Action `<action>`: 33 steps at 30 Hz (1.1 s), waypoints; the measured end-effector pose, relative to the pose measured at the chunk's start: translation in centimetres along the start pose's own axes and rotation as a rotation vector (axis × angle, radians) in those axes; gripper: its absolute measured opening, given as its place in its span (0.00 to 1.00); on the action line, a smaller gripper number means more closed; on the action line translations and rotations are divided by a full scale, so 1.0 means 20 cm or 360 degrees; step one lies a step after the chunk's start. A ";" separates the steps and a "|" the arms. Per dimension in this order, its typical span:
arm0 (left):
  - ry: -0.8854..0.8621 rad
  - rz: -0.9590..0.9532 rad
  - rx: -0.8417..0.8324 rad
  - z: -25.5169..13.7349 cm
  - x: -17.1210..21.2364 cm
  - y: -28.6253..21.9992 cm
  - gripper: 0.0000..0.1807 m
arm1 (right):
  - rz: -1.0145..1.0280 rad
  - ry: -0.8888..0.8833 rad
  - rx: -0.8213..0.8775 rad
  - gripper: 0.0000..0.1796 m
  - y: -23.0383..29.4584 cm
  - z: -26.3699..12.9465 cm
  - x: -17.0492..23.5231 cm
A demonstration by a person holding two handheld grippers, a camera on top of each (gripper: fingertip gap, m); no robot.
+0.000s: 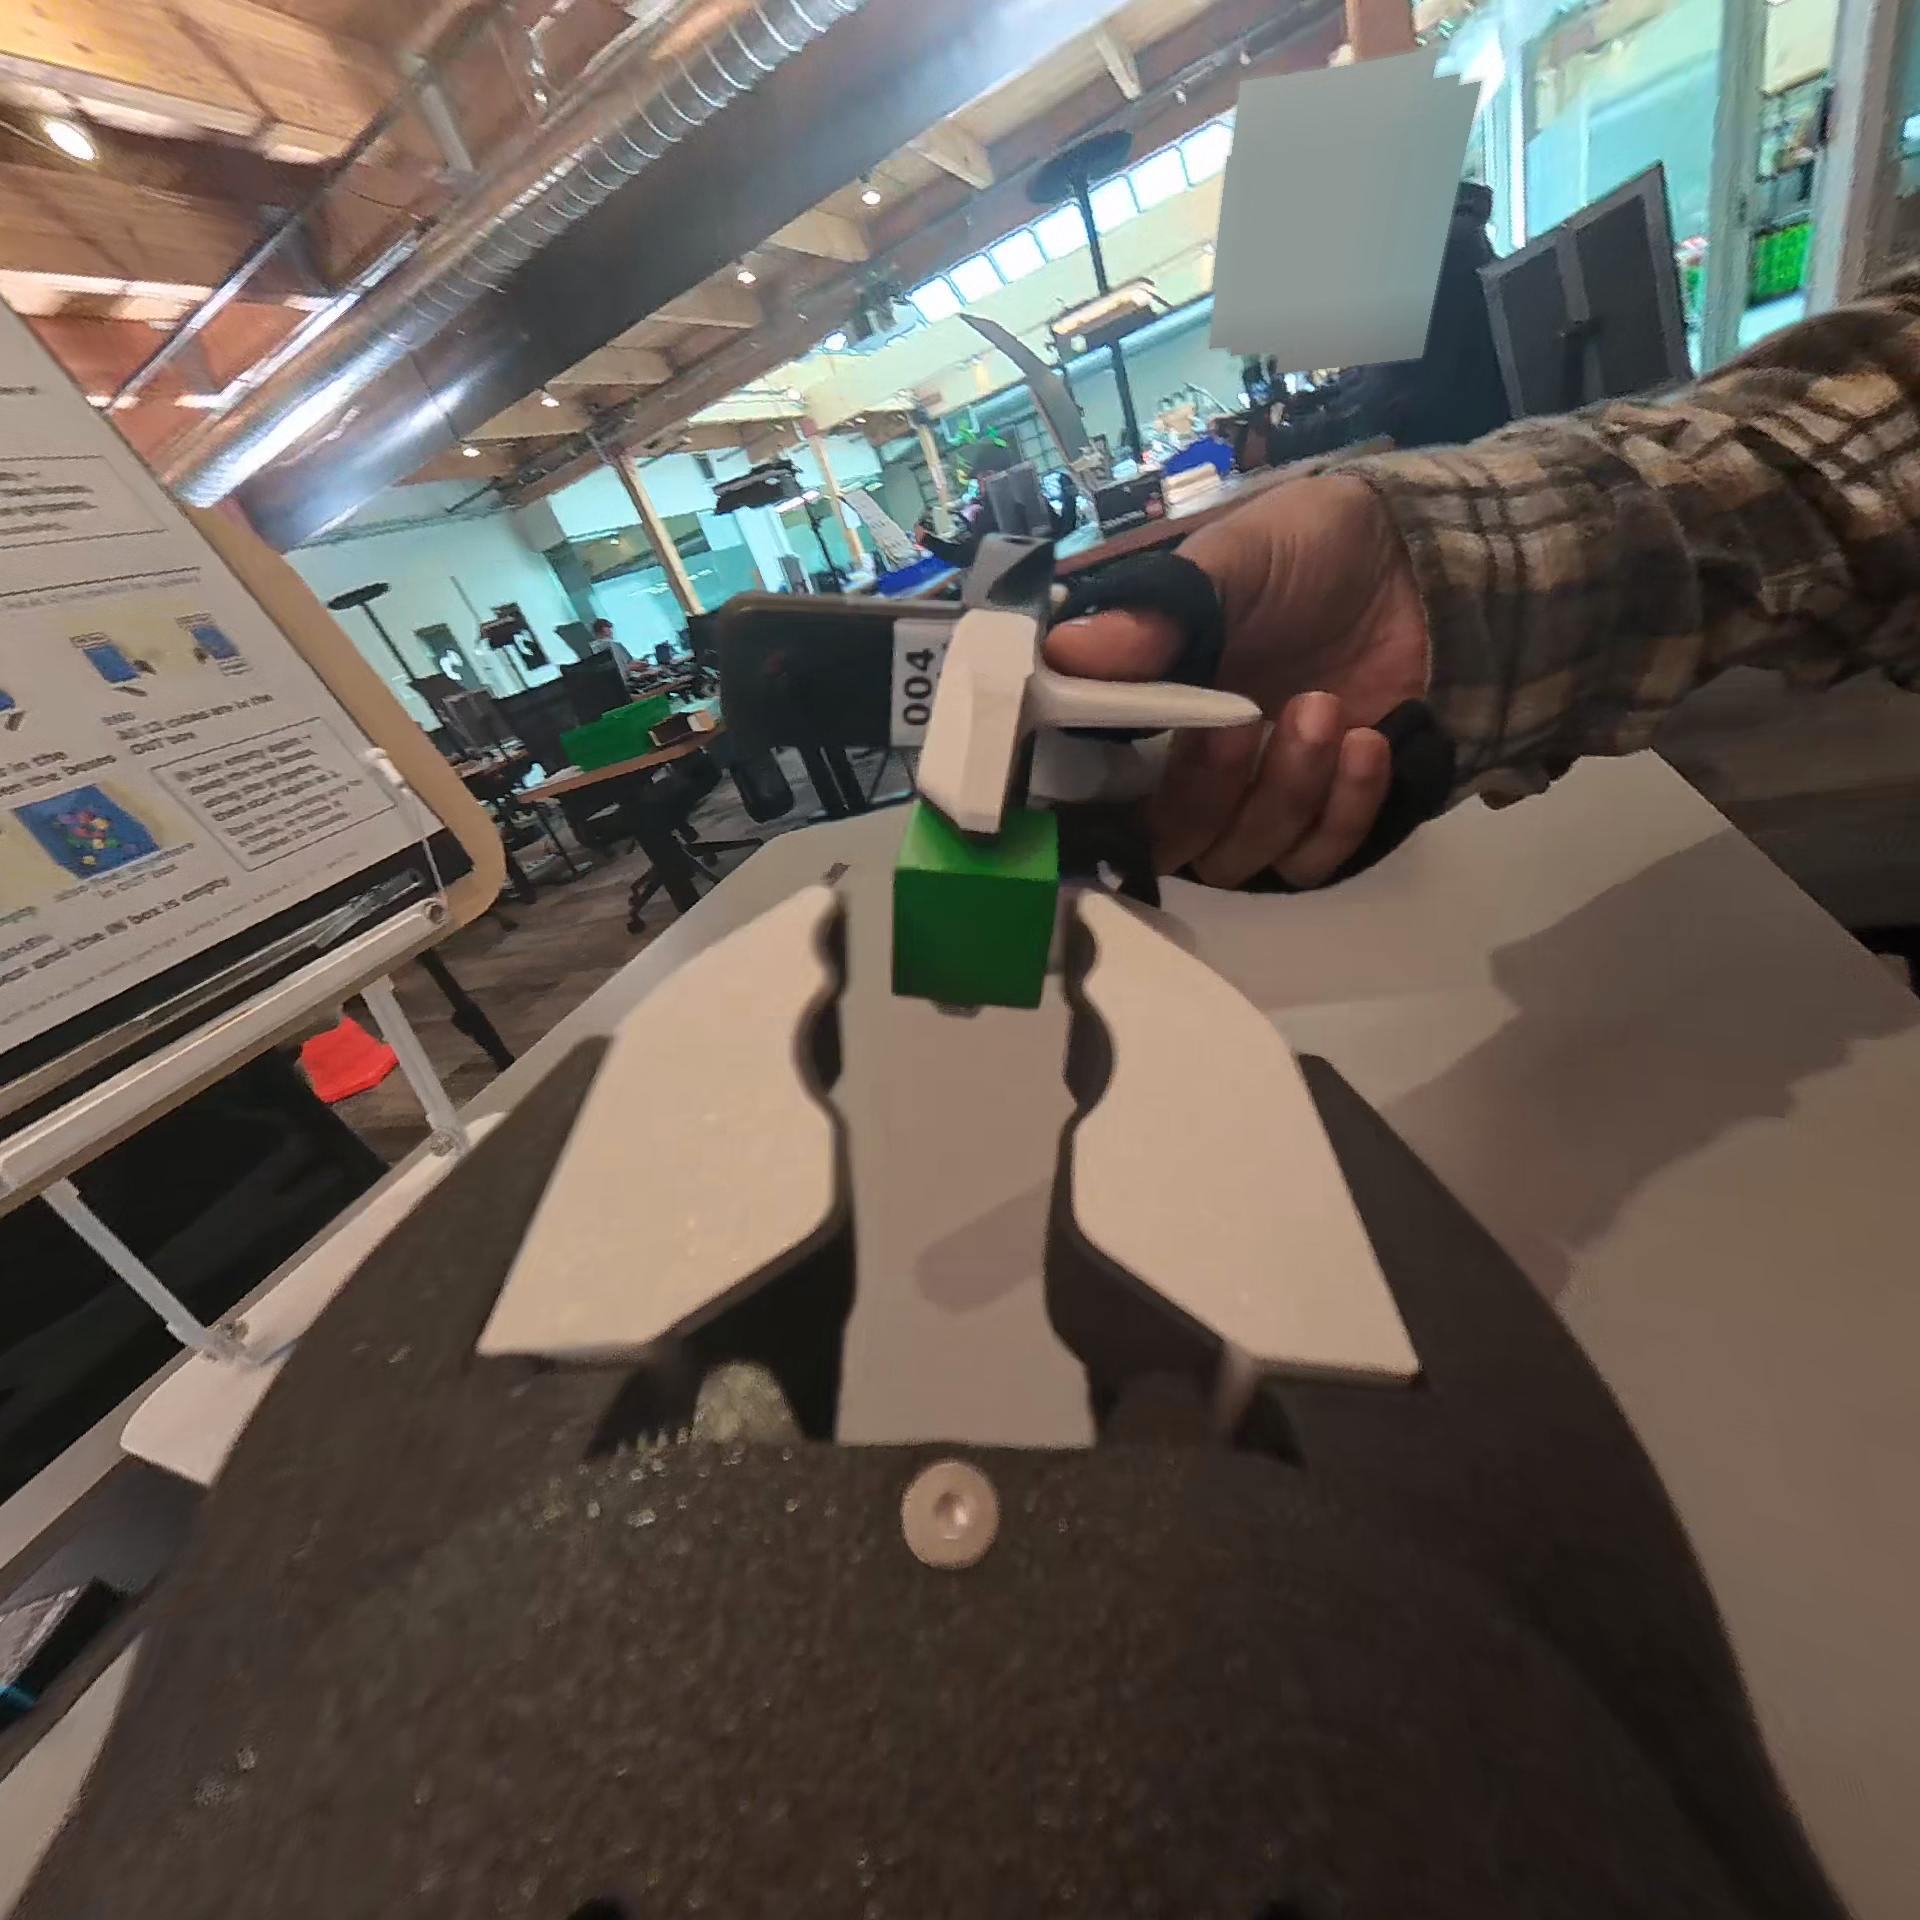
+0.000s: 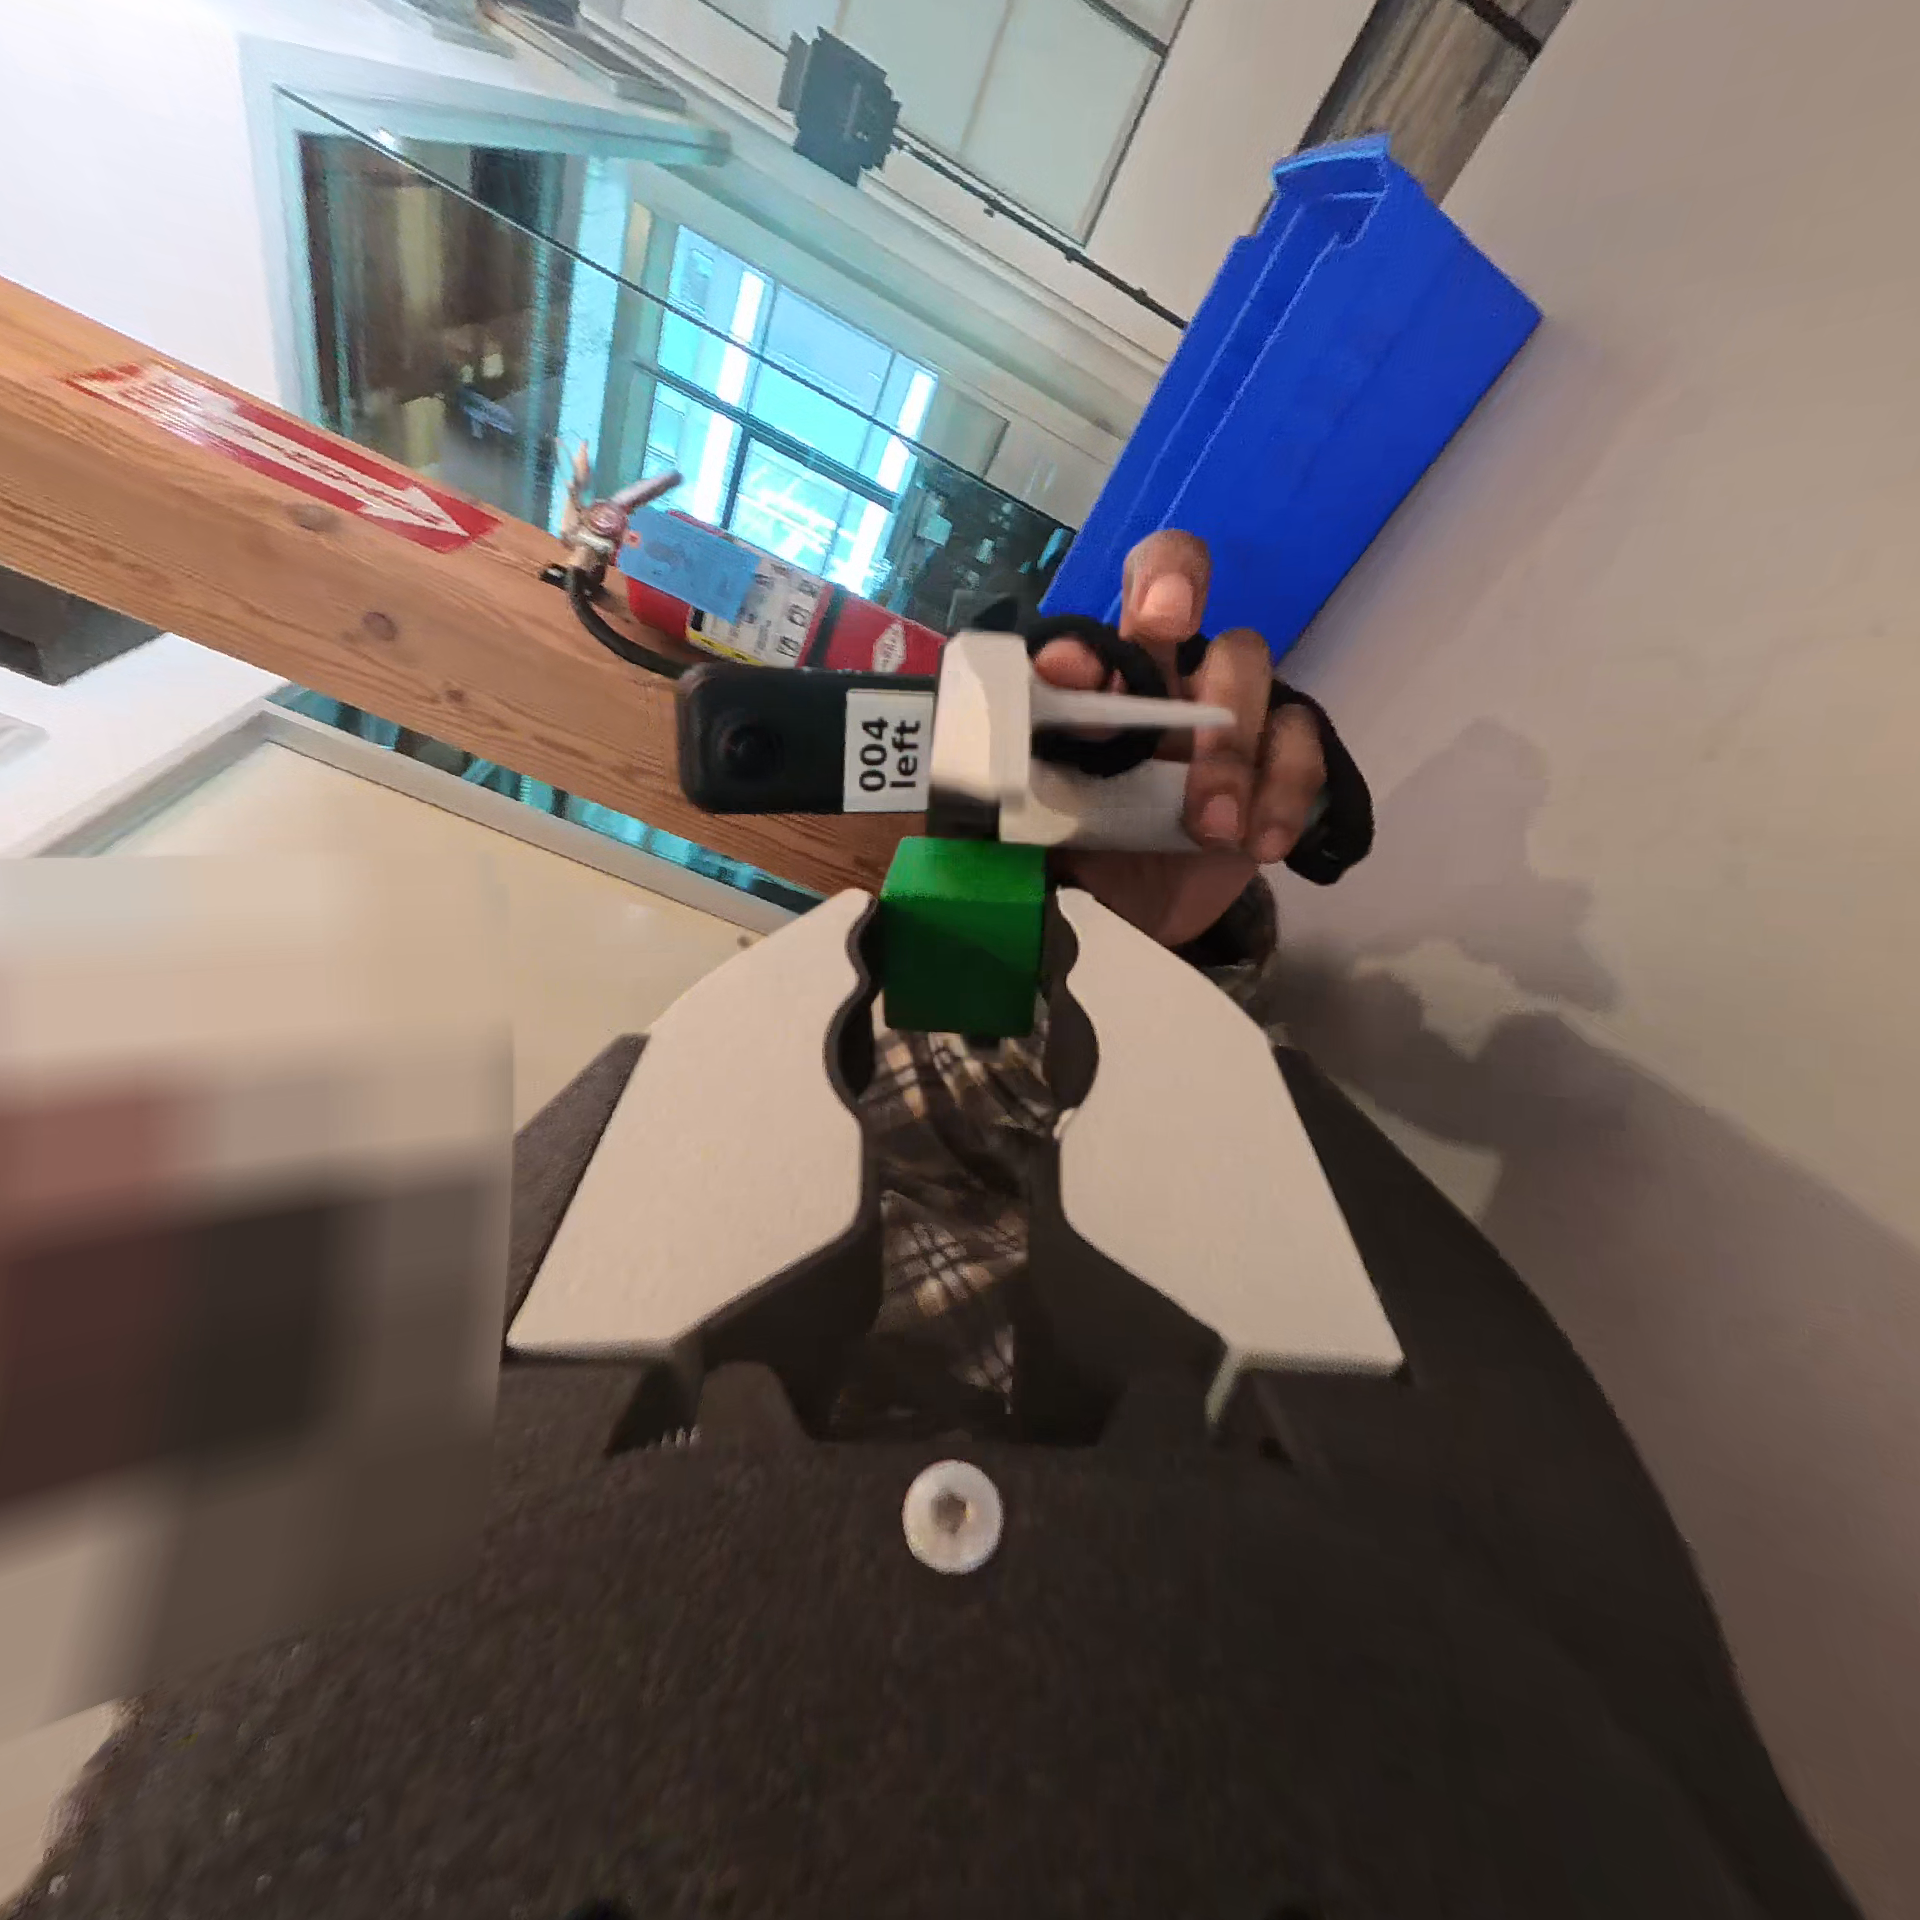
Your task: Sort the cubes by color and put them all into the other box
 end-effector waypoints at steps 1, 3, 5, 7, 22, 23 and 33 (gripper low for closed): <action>-0.0006 -0.0029 -0.0024 0.00 0.00 0.00 0.29 | -0.0020 -0.0009 0.0042 0.16 0.01 -0.04 0.00; 0.0009 -0.0075 -0.0040 0.00 0.01 0.01 0.36 | -0.0057 -0.0053 0.0174 0.16 0.05 -0.18 0.02; 0.0013 -0.0112 -0.0019 0.00 0.01 0.00 0.39 | -0.0092 -0.0106 0.0433 0.16 0.10 -0.40 0.04; 0.0022 -0.0143 0.0002 0.01 0.02 -0.01 0.41 | -0.0114 -0.0157 0.0837 0.16 0.15 -0.71 0.08; 0.0108 -0.0225 0.0171 0.10 0.09 -0.06 0.40 | 0.0479 -0.0267 0.2229 0.16 0.19 -2.13 0.64; 0.0114 -0.0243 0.0172 0.11 0.08 -0.07 0.40 | 0.0478 -0.0230 0.2240 0.16 0.17 -2.14 0.66; 0.0280 -0.0291 0.0175 0.17 0.00 -0.17 0.37 | 0.0404 -0.0010 0.2156 0.16 0.01 -2.13 0.66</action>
Point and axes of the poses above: each gripper's, where its closed fingertips meet, z out along the fingers, x out of its underside, y = z × x across the jaws, the point moved 8 cm from there along -z, back along the fingers, and after that the axes turned 15 degrees about y, right-handed, at the moved point
